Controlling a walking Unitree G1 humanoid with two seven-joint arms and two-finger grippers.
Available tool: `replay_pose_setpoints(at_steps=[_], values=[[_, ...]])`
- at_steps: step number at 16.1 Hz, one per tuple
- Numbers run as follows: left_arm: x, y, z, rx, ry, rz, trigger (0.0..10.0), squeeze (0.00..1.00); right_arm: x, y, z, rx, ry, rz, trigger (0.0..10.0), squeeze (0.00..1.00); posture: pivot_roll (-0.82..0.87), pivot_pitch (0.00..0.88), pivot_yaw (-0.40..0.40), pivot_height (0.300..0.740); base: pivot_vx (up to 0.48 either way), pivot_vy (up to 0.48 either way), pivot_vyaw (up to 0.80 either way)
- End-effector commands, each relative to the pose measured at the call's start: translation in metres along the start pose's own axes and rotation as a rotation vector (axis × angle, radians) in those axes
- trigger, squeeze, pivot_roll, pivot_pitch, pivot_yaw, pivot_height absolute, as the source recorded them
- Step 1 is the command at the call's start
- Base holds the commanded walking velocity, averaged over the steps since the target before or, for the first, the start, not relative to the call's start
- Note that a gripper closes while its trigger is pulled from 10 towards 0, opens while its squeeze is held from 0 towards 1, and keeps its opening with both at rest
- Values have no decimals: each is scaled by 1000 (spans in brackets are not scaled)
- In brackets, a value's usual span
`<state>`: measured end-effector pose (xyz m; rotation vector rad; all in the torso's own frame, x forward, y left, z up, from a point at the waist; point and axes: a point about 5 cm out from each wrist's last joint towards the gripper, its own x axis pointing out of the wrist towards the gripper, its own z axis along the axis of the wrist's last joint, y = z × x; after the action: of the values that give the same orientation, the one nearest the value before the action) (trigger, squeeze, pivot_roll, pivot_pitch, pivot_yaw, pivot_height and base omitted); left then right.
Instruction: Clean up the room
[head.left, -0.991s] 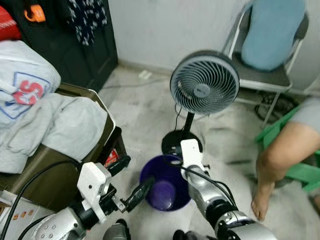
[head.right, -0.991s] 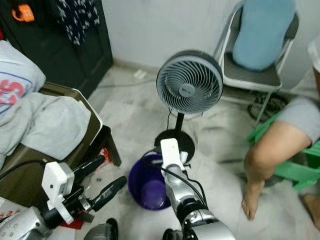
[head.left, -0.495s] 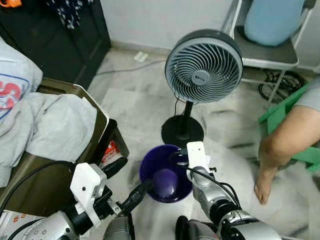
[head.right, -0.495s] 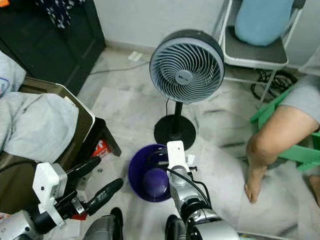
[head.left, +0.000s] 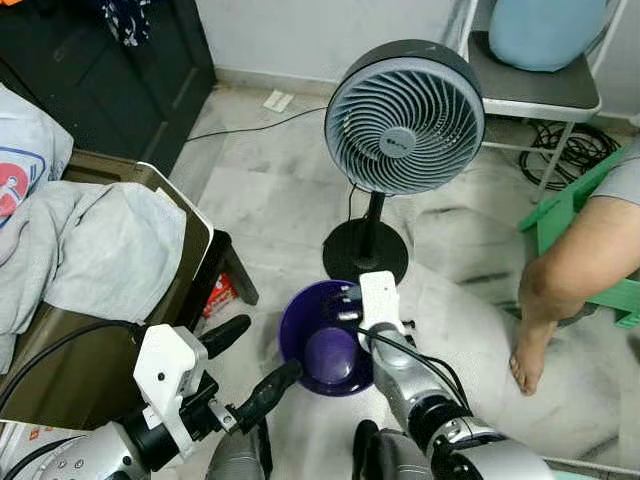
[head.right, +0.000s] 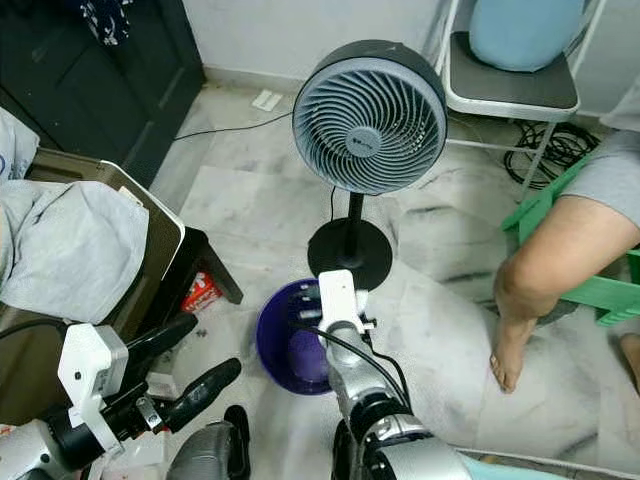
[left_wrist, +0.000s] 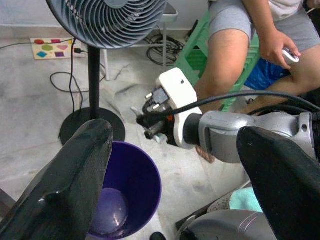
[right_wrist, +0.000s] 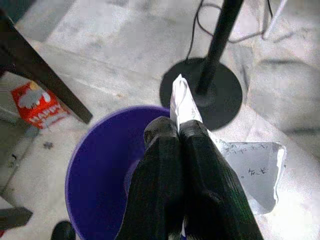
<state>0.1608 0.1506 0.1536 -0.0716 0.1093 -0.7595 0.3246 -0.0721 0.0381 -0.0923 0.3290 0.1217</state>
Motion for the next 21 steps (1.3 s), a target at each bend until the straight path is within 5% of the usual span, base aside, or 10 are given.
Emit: replay_pose_setpoints(at_steps=[1,2,3,4,13,21], values=[[-3,-1,0,-2,17,8,10000,0,-1,8,3,14,-27,47,10000,0,147,377,26,740,0,0,0],[-3,0,0,-2,17,9,10000,0,-1,9,3,18,-29,52,10000,0,147,377,26,740,0,0,0],[-3,0,0,-1,16,10,10000,0,-1,9,3,34,-32,62,10000,573,148,373,23,740,0,0,0],[-2,0,0,0,15,11,10000,0,-2,11,3,41,-37,71,10000,1000,147,373,24,740,0,0,0],[5,6,-1,10,2,19,10000,0,0,10,8,45,-54,104,10000,1000,131,350,21,740,0,0,0],[53,30,7,62,-156,55,10000,0,0,-21,44,15,-208,172,10000,1000,-4,164,-30,740,0,0,0]])
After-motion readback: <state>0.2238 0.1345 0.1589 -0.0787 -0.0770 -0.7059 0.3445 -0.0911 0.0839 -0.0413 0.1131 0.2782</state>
